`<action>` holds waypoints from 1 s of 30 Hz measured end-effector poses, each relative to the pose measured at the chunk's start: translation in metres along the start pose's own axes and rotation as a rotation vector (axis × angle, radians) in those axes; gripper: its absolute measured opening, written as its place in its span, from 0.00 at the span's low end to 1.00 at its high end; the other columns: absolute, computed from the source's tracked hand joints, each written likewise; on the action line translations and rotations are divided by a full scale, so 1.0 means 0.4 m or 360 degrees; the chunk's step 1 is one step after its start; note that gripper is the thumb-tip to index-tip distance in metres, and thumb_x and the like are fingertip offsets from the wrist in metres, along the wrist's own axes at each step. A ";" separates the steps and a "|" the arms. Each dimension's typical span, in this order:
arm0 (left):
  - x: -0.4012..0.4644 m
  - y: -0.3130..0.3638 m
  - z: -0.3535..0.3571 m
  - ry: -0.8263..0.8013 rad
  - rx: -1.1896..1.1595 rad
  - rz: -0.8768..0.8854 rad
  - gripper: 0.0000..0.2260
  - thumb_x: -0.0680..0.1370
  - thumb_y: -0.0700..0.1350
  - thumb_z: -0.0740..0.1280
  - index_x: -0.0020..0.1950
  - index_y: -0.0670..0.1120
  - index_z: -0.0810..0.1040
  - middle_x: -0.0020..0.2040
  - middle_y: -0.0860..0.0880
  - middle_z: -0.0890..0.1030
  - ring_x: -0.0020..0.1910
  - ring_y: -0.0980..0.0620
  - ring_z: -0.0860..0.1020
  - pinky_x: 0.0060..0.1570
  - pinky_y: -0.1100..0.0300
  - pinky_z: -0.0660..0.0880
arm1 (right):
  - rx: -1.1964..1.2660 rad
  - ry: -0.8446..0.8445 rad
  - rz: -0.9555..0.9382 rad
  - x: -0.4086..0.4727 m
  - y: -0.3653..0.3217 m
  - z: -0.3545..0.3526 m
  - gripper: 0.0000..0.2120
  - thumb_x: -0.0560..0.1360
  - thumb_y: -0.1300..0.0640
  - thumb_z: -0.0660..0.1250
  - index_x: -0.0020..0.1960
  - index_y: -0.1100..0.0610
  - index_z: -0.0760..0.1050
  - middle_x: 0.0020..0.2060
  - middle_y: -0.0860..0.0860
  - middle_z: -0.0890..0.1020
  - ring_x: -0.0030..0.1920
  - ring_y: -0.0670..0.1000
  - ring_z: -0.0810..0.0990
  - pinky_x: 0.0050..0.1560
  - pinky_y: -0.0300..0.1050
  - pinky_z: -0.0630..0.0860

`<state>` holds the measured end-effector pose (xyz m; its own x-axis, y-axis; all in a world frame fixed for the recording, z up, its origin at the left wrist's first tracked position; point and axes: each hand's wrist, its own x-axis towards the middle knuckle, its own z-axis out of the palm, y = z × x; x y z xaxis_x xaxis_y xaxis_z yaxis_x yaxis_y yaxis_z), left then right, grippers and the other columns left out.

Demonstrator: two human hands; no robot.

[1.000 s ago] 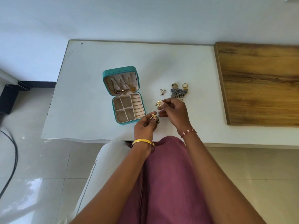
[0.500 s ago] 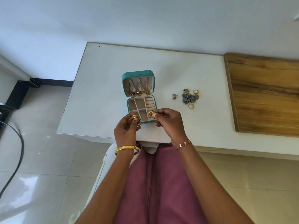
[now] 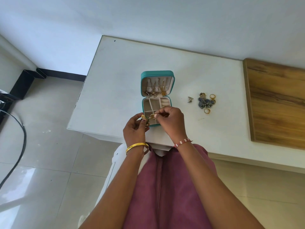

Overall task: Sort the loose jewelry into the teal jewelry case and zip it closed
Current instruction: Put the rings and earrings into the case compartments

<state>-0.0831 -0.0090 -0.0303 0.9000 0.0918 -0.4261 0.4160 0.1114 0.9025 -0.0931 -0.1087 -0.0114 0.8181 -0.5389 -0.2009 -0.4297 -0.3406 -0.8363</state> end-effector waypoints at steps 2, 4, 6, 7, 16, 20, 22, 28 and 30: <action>0.005 -0.004 -0.001 0.0000 -0.0008 -0.0033 0.09 0.76 0.33 0.63 0.52 0.43 0.78 0.36 0.47 0.79 0.37 0.51 0.78 0.35 0.68 0.78 | -0.0040 0.0008 0.0001 0.008 -0.001 0.002 0.04 0.69 0.64 0.70 0.43 0.63 0.81 0.40 0.56 0.84 0.39 0.48 0.78 0.39 0.33 0.72; 0.010 -0.007 -0.002 0.0003 0.0012 -0.0054 0.09 0.76 0.33 0.62 0.53 0.42 0.78 0.36 0.47 0.79 0.37 0.50 0.79 0.35 0.69 0.78 | -0.0080 0.0002 -0.0016 0.014 -0.001 0.005 0.04 0.70 0.64 0.70 0.43 0.64 0.81 0.40 0.57 0.84 0.39 0.48 0.78 0.40 0.35 0.72; 0.012 -0.009 -0.003 0.0006 0.0038 -0.0064 0.09 0.76 0.33 0.62 0.53 0.41 0.78 0.38 0.46 0.79 0.37 0.51 0.79 0.36 0.69 0.78 | -0.0116 -0.0024 -0.0040 0.017 -0.004 0.008 0.04 0.70 0.64 0.70 0.42 0.65 0.81 0.39 0.57 0.84 0.38 0.48 0.77 0.37 0.32 0.71; 0.012 -0.009 -0.003 0.0009 0.0041 -0.0067 0.09 0.76 0.33 0.62 0.53 0.42 0.78 0.39 0.45 0.79 0.37 0.51 0.79 0.36 0.68 0.79 | -0.0137 -0.0044 -0.0053 0.020 -0.005 0.010 0.03 0.69 0.64 0.70 0.42 0.65 0.81 0.39 0.57 0.84 0.37 0.47 0.77 0.36 0.31 0.70; 0.009 -0.003 -0.001 0.0064 0.0065 -0.0063 0.10 0.76 0.33 0.63 0.55 0.40 0.78 0.42 0.43 0.79 0.36 0.53 0.78 0.36 0.69 0.78 | -0.0278 -0.0172 -0.0163 0.020 -0.006 0.031 0.04 0.71 0.62 0.70 0.44 0.63 0.82 0.41 0.57 0.84 0.36 0.45 0.74 0.35 0.30 0.67; 0.008 -0.002 -0.001 0.0065 0.0045 -0.0077 0.09 0.76 0.33 0.62 0.53 0.40 0.78 0.41 0.44 0.79 0.37 0.52 0.78 0.36 0.69 0.79 | -0.0129 -0.0076 -0.0126 0.011 0.000 0.004 0.06 0.73 0.62 0.68 0.47 0.64 0.82 0.42 0.57 0.84 0.37 0.45 0.75 0.35 0.22 0.67; 0.005 -0.001 -0.001 0.0062 0.0053 -0.0066 0.09 0.76 0.33 0.62 0.53 0.41 0.78 0.42 0.43 0.79 0.37 0.53 0.78 0.37 0.68 0.79 | -0.0068 -0.0034 -0.0099 0.006 0.006 -0.011 0.07 0.73 0.64 0.67 0.48 0.63 0.82 0.44 0.56 0.84 0.39 0.45 0.76 0.37 0.21 0.68; -0.003 0.003 -0.002 0.0010 0.0113 -0.0023 0.08 0.75 0.34 0.65 0.51 0.44 0.78 0.40 0.45 0.80 0.35 0.57 0.79 0.39 0.67 0.78 | -0.0018 -0.0168 -0.0051 -0.015 0.008 -0.013 0.07 0.73 0.65 0.67 0.49 0.61 0.82 0.44 0.55 0.84 0.40 0.43 0.77 0.39 0.21 0.69; -0.005 0.003 -0.004 -0.0007 0.0136 -0.0010 0.07 0.74 0.35 0.67 0.48 0.45 0.77 0.37 0.45 0.81 0.31 0.60 0.79 0.41 0.64 0.78 | 0.0025 -0.0244 -0.0049 -0.023 0.004 -0.006 0.07 0.73 0.64 0.68 0.50 0.60 0.81 0.43 0.54 0.84 0.38 0.43 0.77 0.38 0.22 0.70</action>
<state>-0.0845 -0.0075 -0.0286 0.8979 0.0868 -0.4315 0.4308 0.0270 0.9020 -0.1021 -0.1062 -0.0098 0.8800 -0.4042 -0.2495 -0.3985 -0.3422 -0.8509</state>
